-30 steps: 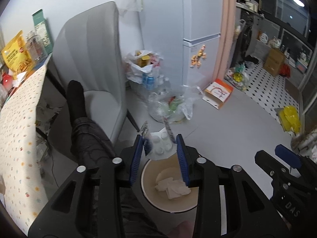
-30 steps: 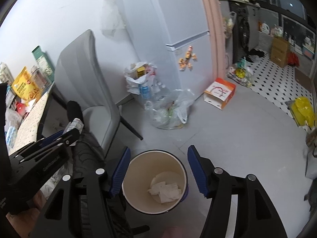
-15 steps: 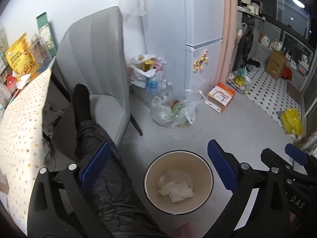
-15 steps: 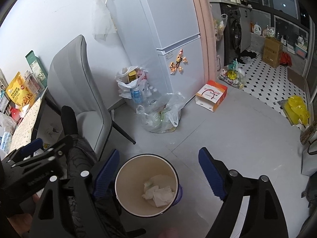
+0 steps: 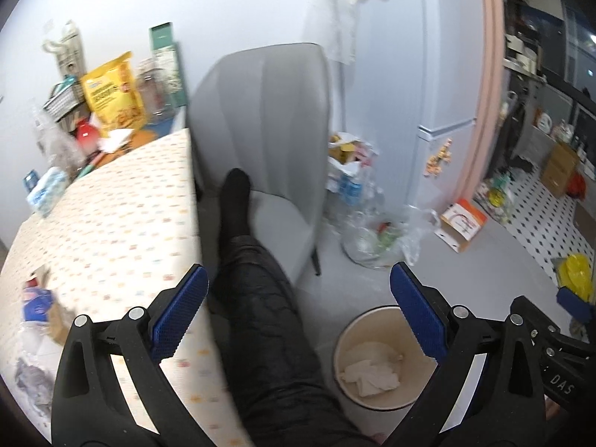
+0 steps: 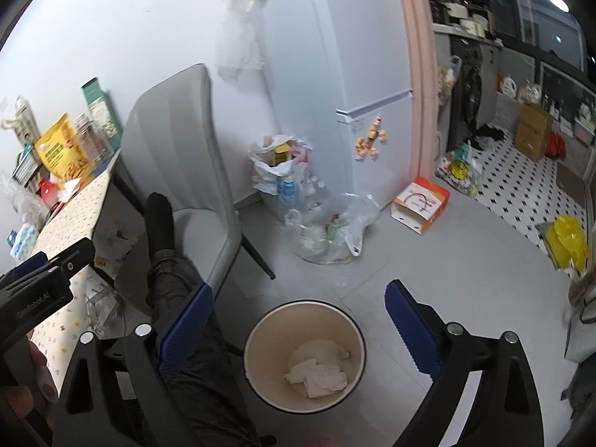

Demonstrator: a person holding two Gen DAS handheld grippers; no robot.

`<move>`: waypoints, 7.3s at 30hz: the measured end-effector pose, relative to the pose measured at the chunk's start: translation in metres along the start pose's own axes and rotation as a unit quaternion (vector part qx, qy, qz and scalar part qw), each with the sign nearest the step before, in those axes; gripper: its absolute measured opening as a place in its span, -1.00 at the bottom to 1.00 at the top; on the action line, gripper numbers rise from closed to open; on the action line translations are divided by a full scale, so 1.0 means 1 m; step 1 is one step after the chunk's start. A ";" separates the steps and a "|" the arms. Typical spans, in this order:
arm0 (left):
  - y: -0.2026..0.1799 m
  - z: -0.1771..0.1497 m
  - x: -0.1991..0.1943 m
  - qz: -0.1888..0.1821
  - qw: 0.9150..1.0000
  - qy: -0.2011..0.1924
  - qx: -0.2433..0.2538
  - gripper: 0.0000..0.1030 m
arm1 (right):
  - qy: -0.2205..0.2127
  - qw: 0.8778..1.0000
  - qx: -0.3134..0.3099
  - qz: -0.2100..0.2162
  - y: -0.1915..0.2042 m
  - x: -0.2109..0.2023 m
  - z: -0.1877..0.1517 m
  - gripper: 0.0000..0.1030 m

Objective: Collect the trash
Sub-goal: 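Swing both open grippers from the bin back over the table trash, then lower the left gripper onto the clear plastic bottle and close it, then close the right gripper on the small brown cardboard box while the left holds the bottle, then carry the bottle in the left gripper and box in the right to the bin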

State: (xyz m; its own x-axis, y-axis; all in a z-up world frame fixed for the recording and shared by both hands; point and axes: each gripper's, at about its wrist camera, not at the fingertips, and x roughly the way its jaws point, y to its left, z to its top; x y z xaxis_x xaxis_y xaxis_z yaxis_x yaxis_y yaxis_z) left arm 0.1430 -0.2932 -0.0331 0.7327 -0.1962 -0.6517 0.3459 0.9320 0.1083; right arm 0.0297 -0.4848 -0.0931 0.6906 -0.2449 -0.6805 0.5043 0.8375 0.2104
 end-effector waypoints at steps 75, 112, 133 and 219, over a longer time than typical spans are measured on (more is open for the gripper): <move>0.327 -0.122 -0.102 0.133 0.973 -0.016 -0.189 0.76 | -0.009 0.955 -0.239 0.174 0.327 -0.097 -0.090 0.72; 0.360 -0.133 -0.061 0.152 0.963 0.053 -0.217 0.80 | 0.020 0.952 -0.244 0.185 0.345 -0.067 -0.092 0.73; 0.379 -0.158 -0.067 0.150 0.950 0.066 -0.267 -0.06 | 0.030 0.946 -0.258 0.192 0.354 -0.068 -0.105 0.72; 0.270 -0.075 -0.132 0.124 0.973 -0.080 -0.175 -0.37 | -0.020 0.957 -0.234 0.170 0.294 -0.120 -0.060 -0.41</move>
State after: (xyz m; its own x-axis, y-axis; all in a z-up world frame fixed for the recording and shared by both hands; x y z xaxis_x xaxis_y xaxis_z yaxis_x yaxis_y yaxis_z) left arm 0.0952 0.0074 0.0257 0.8594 0.0302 -0.5104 -0.0546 0.9980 -0.0330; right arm 0.0642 -0.1804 0.0081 0.7972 0.0701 -0.5997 -0.0339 0.9969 0.0714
